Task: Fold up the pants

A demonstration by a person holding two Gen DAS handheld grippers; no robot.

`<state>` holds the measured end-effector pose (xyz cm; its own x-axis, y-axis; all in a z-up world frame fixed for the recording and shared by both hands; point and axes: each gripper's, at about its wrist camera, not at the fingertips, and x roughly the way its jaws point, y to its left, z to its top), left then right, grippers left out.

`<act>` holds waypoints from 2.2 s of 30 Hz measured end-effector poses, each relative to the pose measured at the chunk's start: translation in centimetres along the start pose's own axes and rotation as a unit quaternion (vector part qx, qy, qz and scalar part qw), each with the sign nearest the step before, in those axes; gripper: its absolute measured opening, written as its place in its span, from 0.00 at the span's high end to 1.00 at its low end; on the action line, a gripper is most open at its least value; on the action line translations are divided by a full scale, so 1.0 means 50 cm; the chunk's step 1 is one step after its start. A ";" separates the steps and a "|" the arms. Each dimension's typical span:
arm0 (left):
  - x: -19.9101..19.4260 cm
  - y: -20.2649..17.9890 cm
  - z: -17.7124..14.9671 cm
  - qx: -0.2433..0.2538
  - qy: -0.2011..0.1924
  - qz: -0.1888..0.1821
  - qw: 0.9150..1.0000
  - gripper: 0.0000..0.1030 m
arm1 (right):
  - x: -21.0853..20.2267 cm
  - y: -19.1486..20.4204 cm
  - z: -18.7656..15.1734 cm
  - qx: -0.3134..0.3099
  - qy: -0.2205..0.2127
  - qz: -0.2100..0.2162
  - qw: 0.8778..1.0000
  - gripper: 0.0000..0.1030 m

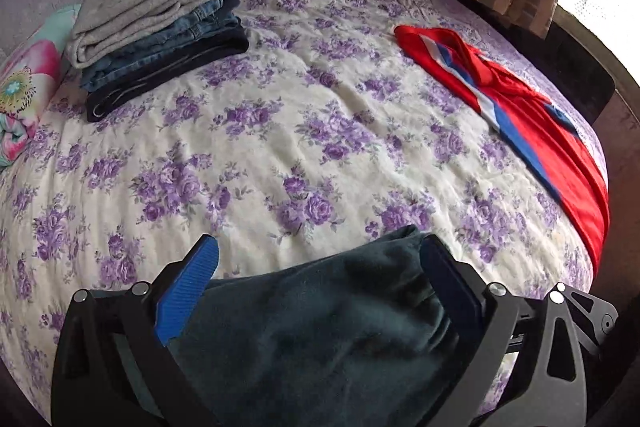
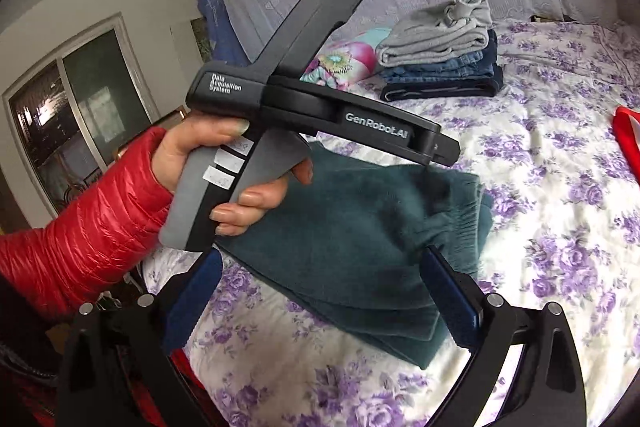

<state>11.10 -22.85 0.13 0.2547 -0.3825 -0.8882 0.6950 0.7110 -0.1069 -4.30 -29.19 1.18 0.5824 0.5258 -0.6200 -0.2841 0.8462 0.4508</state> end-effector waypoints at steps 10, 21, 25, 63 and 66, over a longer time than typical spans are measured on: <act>0.090 -0.032 0.022 0.013 0.019 0.001 1.000 0.04 | 0.000 0.012 -0.050 0.003 0.012 -0.029 1.000 0.03; 0.024 -0.013 0.003 0.020 0.011 -0.005 1.000 0.04 | 0.036 0.023 -0.034 0.018 0.045 -0.011 0.999 0.03; 0.075 0.012 -0.024 -0.002 0.025 -0.015 1.000 0.04 | 0.025 0.057 -0.061 -0.035 0.036 -0.040 0.998 0.03; -0.148 0.203 -0.310 -0.220 -0.116 -0.006 0.969 0.05 | 0.013 -0.150 0.054 0.144 0.016 -0.087 0.986 0.03; -0.137 0.214 -0.297 -0.236 -0.118 -0.025 0.964 0.05 | 0.019 -0.156 0.079 0.137 0.007 -0.101 0.985 0.03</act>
<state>6.82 -3.86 -1.58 0.4129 -0.5072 -0.7565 0.3404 0.8563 -0.3884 1.46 -35.66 -0.39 0.5943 0.3517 -0.7232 0.0534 0.8801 0.4718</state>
